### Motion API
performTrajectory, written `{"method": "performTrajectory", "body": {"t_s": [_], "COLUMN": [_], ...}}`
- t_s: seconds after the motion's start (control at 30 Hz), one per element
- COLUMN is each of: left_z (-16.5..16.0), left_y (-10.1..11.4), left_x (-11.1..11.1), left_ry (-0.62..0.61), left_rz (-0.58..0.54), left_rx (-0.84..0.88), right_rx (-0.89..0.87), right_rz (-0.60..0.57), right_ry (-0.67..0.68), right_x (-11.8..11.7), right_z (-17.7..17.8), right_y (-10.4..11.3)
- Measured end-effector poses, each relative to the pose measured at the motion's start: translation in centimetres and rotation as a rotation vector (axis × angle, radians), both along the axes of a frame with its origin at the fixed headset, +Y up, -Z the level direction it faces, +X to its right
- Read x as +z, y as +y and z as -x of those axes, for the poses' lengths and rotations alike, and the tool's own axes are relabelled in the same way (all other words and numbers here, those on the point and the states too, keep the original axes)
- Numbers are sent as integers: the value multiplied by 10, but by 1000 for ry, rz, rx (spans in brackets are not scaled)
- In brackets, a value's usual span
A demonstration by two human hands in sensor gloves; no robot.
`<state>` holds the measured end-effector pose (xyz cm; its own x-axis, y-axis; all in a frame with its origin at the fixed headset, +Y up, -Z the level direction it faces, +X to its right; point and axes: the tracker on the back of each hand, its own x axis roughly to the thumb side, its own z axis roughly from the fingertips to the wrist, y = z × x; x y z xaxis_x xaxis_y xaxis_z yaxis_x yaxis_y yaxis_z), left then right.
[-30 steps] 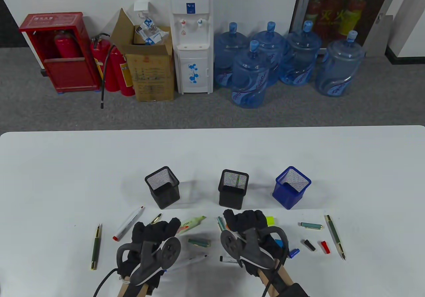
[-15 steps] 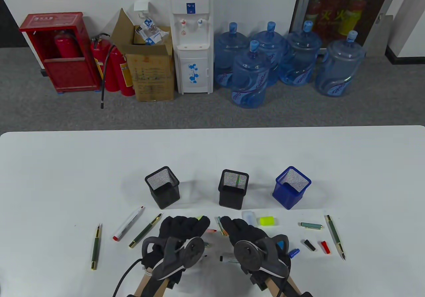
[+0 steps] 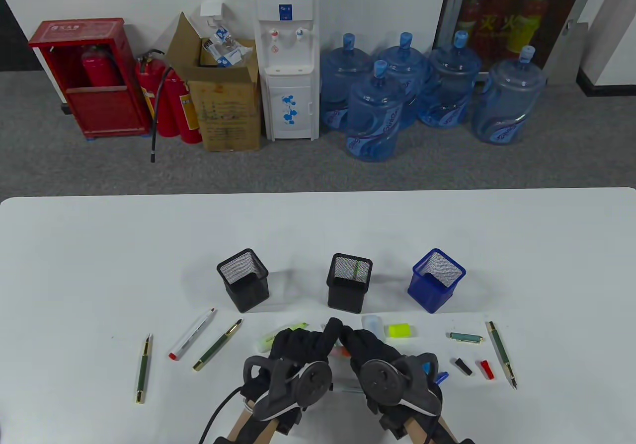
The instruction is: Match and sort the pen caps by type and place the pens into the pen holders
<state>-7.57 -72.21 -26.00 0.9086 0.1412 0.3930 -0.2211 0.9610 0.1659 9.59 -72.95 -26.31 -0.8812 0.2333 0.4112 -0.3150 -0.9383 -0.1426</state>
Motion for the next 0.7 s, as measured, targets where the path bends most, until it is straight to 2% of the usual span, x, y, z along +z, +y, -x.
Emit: {"method": "performTrajectory", "body": {"t_s": [0.2, 0.43, 0.53, 0.6, 0.63, 0.7], "left_z": [5, 14, 13, 15, 14, 15], "left_y": [1, 9, 14, 13, 12, 14], "left_x": [6, 6, 7, 6, 6, 8], "left_ry": [-56, -77, -72, -66, -82, -86], "left_rz": [-16, 1, -40, -36, -9, -30], "left_rx": [65, 227, 170, 196, 199, 200], "right_rx": [32, 27, 29, 21, 40, 34], "right_rz": [22, -75, -68, -99, -65, -93], "right_ry": [62, 94, 112, 106, 131, 136], "right_x": [3, 3, 3, 4, 5, 8], "right_z": [10, 20, 24, 24, 27, 27], "right_y": [3, 15, 15, 15, 17, 18]}}
